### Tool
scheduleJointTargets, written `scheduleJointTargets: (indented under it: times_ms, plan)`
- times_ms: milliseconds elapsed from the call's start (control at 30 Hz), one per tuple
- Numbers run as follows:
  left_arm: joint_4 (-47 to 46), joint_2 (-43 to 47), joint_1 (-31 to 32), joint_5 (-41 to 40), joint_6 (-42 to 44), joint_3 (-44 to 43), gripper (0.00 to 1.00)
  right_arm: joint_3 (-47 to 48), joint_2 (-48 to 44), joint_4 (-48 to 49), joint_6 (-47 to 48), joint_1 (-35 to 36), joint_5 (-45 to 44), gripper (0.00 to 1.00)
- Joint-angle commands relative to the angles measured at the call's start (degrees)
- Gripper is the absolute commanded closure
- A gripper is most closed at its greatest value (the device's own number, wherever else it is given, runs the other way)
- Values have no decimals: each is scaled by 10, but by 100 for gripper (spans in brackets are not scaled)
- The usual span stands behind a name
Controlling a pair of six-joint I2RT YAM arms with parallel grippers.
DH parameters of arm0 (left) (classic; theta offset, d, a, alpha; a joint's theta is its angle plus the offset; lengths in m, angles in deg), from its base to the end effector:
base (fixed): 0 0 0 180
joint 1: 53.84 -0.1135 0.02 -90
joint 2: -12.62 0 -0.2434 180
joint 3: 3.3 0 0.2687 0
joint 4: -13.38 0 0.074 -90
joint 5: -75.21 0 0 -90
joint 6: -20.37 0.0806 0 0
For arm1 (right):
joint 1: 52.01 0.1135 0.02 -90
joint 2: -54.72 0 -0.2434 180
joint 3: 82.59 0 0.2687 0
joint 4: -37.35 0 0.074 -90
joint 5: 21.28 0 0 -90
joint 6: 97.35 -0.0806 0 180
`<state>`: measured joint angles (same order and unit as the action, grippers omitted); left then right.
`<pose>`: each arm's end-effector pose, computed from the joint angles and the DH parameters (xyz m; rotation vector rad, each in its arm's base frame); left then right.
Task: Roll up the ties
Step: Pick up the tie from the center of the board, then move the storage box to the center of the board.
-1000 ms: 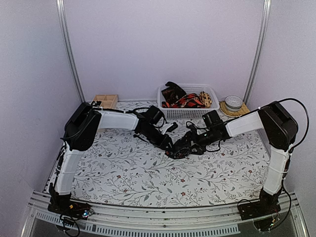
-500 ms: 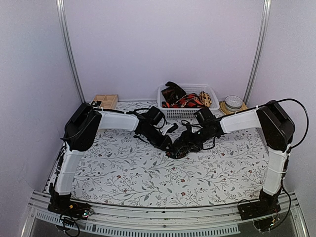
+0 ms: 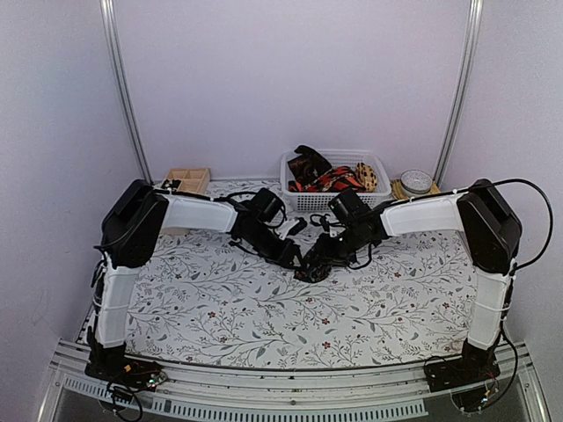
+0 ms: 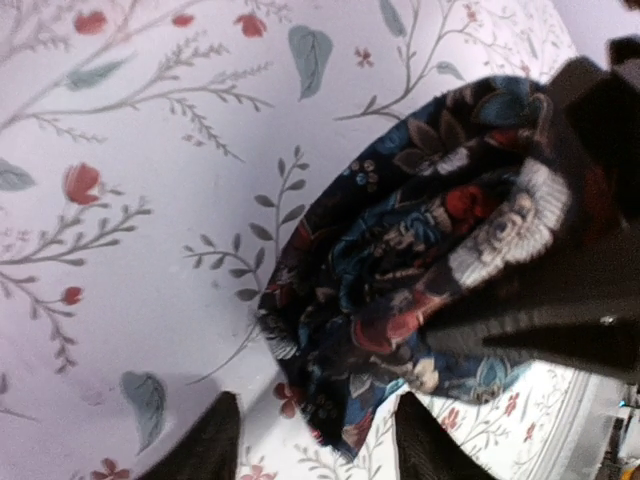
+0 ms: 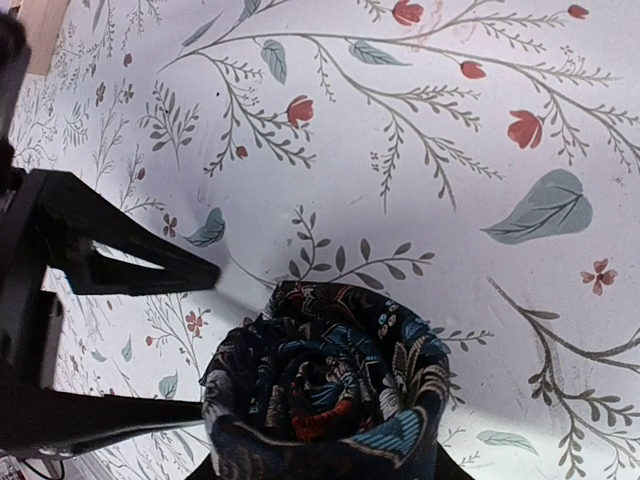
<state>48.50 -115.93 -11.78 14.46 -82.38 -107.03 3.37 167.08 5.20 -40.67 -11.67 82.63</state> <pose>0.3358 -0.3561 0.0662 0.8808 2.6076 -0.9754 0.3173 0.2949 0.0893 -0.2628 2.7411 0.7332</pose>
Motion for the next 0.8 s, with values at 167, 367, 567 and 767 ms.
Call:
scheduleJointTargets:
  times_ms: [167,367,567,767]
  plan:
    - [15,149,-116,-125,5,52,0,9,-49,-30,43,8,-94,93]
    - [33,192,-202,-214,20,53,0,10,-91,-43,53,7,-107,94]
    - [67,132,-257,-276,53,-25,0,-1,-121,-46,51,7,-105,94]
    - [86,58,-286,-323,79,-103,2,-12,-145,-46,48,7,-107,94]
